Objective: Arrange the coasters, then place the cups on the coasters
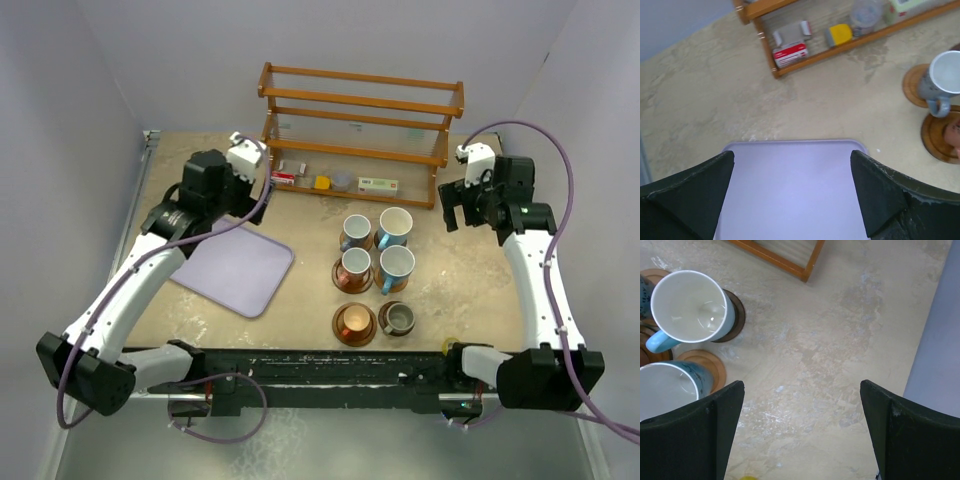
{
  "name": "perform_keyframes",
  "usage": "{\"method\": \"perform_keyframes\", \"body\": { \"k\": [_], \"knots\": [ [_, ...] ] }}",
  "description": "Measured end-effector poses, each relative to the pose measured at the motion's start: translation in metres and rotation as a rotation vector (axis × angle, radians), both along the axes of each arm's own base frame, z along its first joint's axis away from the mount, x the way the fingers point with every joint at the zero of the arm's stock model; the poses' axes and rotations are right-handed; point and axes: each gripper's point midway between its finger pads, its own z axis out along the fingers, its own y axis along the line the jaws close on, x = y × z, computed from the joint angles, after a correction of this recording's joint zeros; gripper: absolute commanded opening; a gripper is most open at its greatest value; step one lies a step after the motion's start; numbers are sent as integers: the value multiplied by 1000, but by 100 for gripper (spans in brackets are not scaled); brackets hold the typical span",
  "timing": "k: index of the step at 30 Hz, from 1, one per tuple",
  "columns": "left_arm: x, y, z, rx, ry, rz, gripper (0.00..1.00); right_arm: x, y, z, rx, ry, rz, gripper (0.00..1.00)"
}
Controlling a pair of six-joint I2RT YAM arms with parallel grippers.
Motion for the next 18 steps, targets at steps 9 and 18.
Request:
{"method": "perform_keyframes", "body": {
  "k": [9,18],
  "knots": [
    [8,86,15,-47,-129,314,93,13,33,9,-12,-8,89,100],
    [3,123,31,-53,-209,460,94,15,47,21,-13,-36,100,100]
  ]
}}
